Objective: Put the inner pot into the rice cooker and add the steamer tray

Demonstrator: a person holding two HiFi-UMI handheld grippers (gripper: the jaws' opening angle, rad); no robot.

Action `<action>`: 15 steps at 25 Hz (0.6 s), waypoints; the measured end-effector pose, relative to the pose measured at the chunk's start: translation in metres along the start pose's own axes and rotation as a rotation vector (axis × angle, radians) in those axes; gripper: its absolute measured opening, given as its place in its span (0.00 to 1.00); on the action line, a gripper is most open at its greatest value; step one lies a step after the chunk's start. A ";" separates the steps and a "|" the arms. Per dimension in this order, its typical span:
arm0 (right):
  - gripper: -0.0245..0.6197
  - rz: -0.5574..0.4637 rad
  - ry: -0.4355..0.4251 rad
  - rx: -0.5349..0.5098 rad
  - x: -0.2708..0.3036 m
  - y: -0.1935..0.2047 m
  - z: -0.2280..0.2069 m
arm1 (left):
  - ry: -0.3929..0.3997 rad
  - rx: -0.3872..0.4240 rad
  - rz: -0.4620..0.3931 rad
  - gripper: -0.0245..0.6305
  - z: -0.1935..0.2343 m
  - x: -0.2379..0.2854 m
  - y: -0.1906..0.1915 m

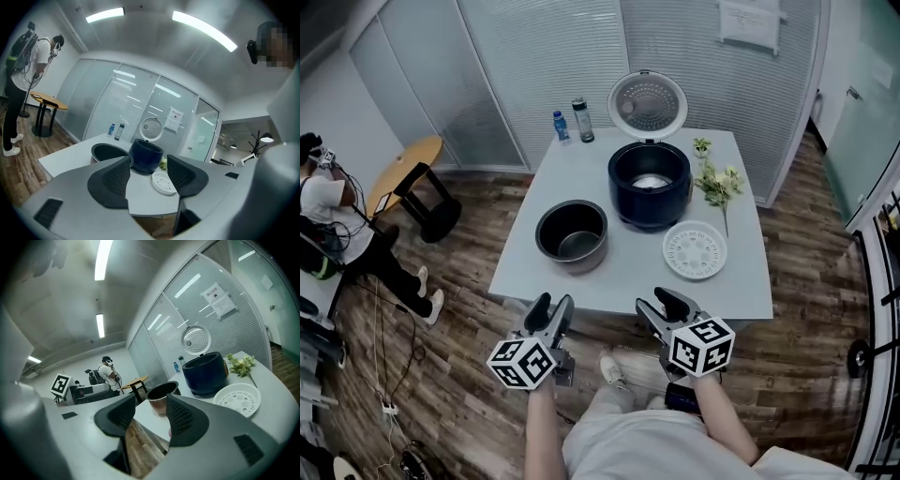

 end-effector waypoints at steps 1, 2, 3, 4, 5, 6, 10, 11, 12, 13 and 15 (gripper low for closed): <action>0.35 0.005 0.001 0.003 0.006 0.001 -0.001 | -0.005 -0.004 0.002 0.41 0.005 0.002 0.000; 0.35 0.010 0.004 0.007 0.013 0.001 -0.002 | -0.010 -0.008 0.004 0.41 0.011 0.004 0.000; 0.35 0.016 0.006 0.010 0.021 0.001 -0.004 | -0.015 -0.012 0.006 0.41 0.018 0.007 -0.001; 0.35 0.023 0.009 0.011 0.029 0.000 -0.005 | -0.020 -0.016 0.009 0.41 0.026 0.010 -0.002; 0.35 0.030 0.013 0.011 0.039 -0.001 -0.007 | -0.024 -0.021 0.011 0.41 0.035 0.015 -0.003; 0.35 0.037 0.017 0.013 0.050 -0.002 -0.010 | -0.027 -0.028 0.014 0.41 0.045 0.021 -0.004; 0.35 0.073 0.040 0.024 0.097 -0.009 -0.023 | -0.038 -0.072 0.026 0.41 0.089 0.052 -0.012; 0.35 0.084 0.045 0.024 0.110 -0.011 -0.026 | -0.040 -0.081 0.028 0.41 0.100 0.060 -0.015; 0.35 0.094 0.049 0.022 0.121 -0.013 -0.028 | -0.042 -0.089 0.031 0.41 0.110 0.068 -0.017; 0.35 0.103 0.054 0.021 0.133 -0.015 -0.031 | -0.045 -0.097 0.035 0.41 0.120 0.075 -0.018; 0.35 0.122 0.061 0.021 0.155 -0.018 -0.035 | -0.049 -0.115 0.044 0.41 0.140 0.088 -0.021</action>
Point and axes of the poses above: the fingertips, and each gripper's own axes: x forward along the fingers, z to its left, y out of its underside, the point moved 8 cm from there along -x, backward along the fingers, and after that the axes turned 2 degrees about y, right-handed, at the moved point
